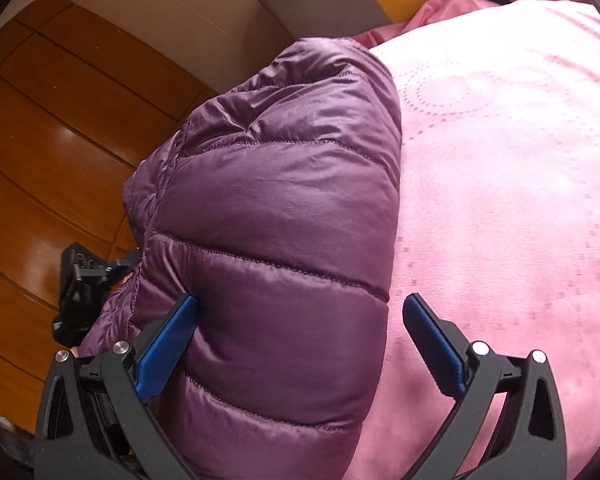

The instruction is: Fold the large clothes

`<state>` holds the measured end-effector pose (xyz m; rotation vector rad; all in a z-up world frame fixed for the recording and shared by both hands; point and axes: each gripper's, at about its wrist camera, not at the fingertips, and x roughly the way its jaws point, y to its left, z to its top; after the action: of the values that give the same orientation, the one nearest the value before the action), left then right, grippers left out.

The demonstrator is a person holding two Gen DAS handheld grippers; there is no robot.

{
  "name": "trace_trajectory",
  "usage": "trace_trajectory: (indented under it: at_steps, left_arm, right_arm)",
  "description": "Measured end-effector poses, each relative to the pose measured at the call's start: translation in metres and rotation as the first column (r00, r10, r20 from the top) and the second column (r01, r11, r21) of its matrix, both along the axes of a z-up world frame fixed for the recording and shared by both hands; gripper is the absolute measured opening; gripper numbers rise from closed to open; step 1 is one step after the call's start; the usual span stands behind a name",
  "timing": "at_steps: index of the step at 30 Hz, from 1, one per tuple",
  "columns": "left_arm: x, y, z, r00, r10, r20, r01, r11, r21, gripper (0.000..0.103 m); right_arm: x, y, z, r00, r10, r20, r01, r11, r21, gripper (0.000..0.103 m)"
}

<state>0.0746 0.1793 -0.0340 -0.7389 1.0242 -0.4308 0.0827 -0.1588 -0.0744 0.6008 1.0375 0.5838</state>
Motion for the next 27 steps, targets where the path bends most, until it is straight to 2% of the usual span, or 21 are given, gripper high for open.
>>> trace_trajectory:
  at_steps: [5,8,11,13,16,17,19,21,27]
  left_arm:
    - [0.003,0.005,-0.016,1.000,-0.021,-0.019,0.020,0.999,-0.047,0.089]
    - [0.007,0.010,-0.027,0.999,-0.040,-0.026,0.036,0.993,-0.114,0.088]
    - [0.008,0.012,-0.038,0.998,-0.067,-0.020,0.062,0.983,-0.173,0.079]
    - [0.008,0.013,-0.044,0.997,-0.082,-0.012,0.077,0.973,-0.219,0.069]
    - [0.005,0.016,-0.049,0.996,-0.087,0.012,0.087,0.966,-0.244,0.058]
    - [0.003,0.017,-0.051,0.996,-0.090,0.017,0.092,0.963,-0.252,0.057]
    - [-0.002,0.019,-0.053,0.994,-0.099,0.038,0.106,0.954,-0.279,0.051]
    - [-0.005,0.021,-0.056,0.994,-0.101,0.046,0.110,0.947,-0.302,0.049]
    - [-0.017,-0.001,-0.045,0.985,-0.147,0.092,0.169,0.929,-0.328,0.045]
  right_arm:
    - [0.008,-0.004,-0.017,0.998,0.050,-0.037,-0.047,0.995,0.088,0.101]
    - [0.012,-0.005,-0.023,0.996,0.081,-0.042,-0.075,0.989,0.128,0.101]
    - [0.024,-0.001,-0.026,0.993,0.112,-0.035,-0.106,0.984,0.143,0.101]
    - [0.030,0.007,-0.026,0.990,0.134,-0.035,-0.128,0.981,0.143,0.100]
    - [0.027,0.011,-0.021,0.988,0.154,-0.010,-0.152,0.981,0.118,0.087]
    - [0.024,0.010,-0.019,0.988,0.155,-0.002,-0.153,0.982,0.112,0.084]
    - [0.019,0.007,-0.009,0.988,0.152,0.014,-0.152,0.983,0.107,0.070]
    - [0.012,0.004,0.000,0.988,0.151,0.034,-0.154,0.983,0.098,0.063]
    - [-0.003,-0.015,0.033,0.986,0.115,0.121,-0.120,0.992,0.037,0.055]
